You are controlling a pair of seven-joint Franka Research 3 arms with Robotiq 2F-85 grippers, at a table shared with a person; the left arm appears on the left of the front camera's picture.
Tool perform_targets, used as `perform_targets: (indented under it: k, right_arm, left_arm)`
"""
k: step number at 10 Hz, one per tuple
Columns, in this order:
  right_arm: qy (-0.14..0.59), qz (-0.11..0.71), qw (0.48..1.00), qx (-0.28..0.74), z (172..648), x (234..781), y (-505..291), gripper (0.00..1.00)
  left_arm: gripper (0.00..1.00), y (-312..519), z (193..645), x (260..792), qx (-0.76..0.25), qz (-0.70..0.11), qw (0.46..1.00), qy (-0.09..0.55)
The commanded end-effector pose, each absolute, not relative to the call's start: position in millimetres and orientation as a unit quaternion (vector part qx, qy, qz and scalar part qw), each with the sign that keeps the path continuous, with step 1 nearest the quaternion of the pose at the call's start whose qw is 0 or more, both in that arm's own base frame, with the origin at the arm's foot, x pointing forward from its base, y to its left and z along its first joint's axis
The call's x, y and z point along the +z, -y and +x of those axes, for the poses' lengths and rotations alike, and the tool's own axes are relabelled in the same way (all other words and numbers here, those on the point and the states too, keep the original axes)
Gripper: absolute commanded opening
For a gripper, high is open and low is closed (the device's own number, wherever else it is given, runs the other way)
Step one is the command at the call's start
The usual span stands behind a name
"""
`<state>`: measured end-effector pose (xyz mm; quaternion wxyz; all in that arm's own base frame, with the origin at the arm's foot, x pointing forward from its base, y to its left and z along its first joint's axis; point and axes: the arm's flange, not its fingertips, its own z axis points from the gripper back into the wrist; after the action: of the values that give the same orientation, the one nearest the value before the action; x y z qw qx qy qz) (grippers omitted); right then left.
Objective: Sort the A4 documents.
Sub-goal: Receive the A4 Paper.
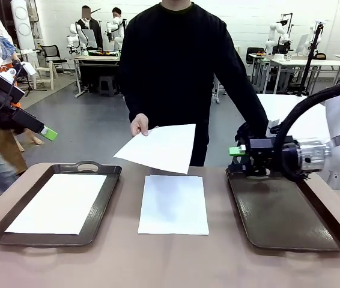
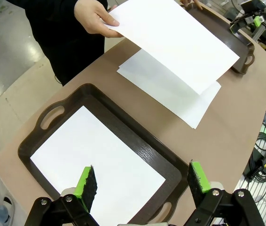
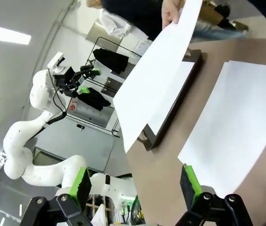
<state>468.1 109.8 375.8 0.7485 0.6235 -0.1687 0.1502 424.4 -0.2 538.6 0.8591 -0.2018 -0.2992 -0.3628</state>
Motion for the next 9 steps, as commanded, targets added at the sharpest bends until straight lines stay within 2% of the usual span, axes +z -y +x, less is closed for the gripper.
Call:
perform_targets:
  k: [1,9]
  right_arm:
    - [0.145,0.629,0.755,0.113,492.6,365.9,-131.8,1.00]
    - [0.089,0.659,0.747,0.021,554.4,347.4,-189.3,1.00]
  left_arm:
    - [1.00,0.1,424.5,537.7,-0.368,-0.207,0.854,0.306]
    - [1.00,0.1,424.5,537.7,-0.368,-0.207,0.854,0.306]
